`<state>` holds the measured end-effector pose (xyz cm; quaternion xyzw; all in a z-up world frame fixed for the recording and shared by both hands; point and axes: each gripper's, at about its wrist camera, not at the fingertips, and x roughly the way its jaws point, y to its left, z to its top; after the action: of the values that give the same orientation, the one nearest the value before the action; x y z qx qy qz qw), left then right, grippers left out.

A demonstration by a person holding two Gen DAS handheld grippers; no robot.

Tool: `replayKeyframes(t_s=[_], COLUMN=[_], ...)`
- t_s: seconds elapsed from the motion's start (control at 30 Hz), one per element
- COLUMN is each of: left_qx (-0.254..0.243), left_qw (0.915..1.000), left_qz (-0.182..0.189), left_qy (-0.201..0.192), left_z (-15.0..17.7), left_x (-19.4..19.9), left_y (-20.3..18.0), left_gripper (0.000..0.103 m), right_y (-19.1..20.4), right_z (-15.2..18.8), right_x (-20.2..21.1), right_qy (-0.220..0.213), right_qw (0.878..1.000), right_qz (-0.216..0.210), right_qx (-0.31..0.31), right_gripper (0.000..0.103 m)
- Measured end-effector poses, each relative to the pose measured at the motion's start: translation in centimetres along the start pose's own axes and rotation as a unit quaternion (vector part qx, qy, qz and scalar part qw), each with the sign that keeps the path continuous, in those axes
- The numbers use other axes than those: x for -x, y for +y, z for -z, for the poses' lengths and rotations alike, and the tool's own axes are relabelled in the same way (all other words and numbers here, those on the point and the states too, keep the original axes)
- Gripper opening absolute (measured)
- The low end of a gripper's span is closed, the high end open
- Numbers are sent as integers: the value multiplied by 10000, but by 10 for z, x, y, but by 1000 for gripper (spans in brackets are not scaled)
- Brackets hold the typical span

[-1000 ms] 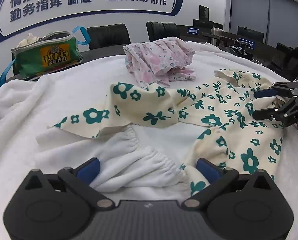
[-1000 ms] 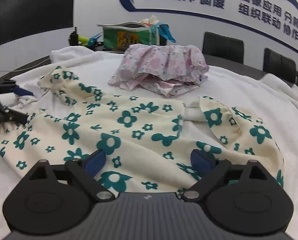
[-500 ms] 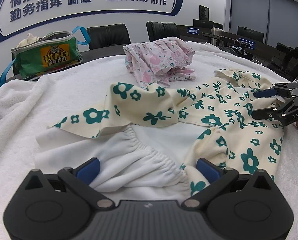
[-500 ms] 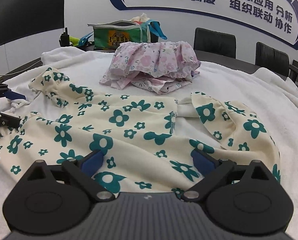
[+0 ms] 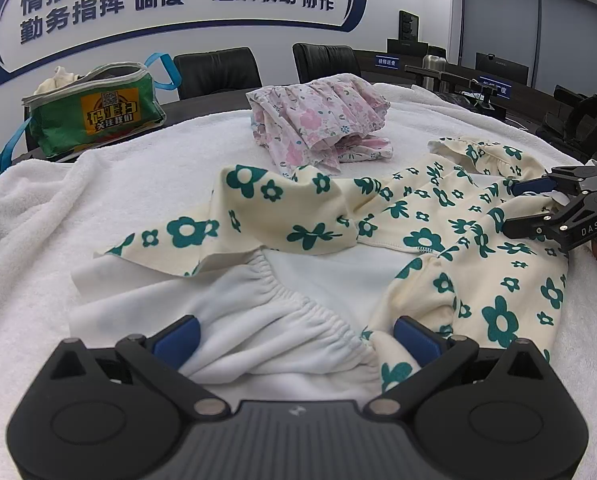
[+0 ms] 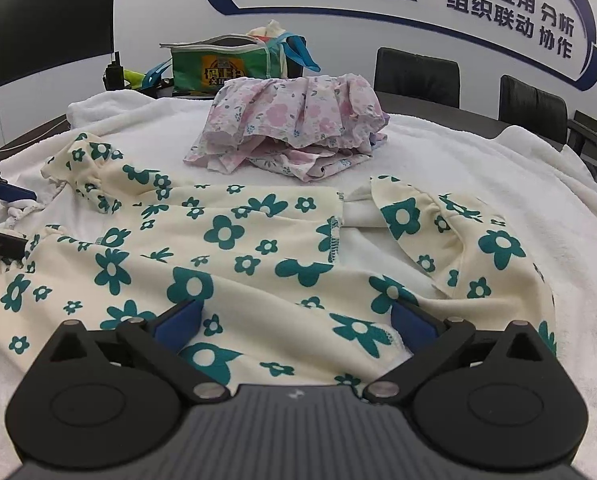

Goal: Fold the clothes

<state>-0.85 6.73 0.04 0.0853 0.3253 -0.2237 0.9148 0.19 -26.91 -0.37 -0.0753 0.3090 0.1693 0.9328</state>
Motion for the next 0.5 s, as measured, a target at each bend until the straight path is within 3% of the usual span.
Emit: replayKeyframes(t_s=[0.5], left_qx=[1], left_qw=[10000], left_qz=[-1], left_qy=[-1], left_z=[0], left_x=[0], left_y=[0], left_gripper=[103], right_y=[-1], right_z=[0], right_x=[0], right_qy=[1], right_qw=[10000], right_qz=[13], right_qx=[-25], right_gripper=[102])
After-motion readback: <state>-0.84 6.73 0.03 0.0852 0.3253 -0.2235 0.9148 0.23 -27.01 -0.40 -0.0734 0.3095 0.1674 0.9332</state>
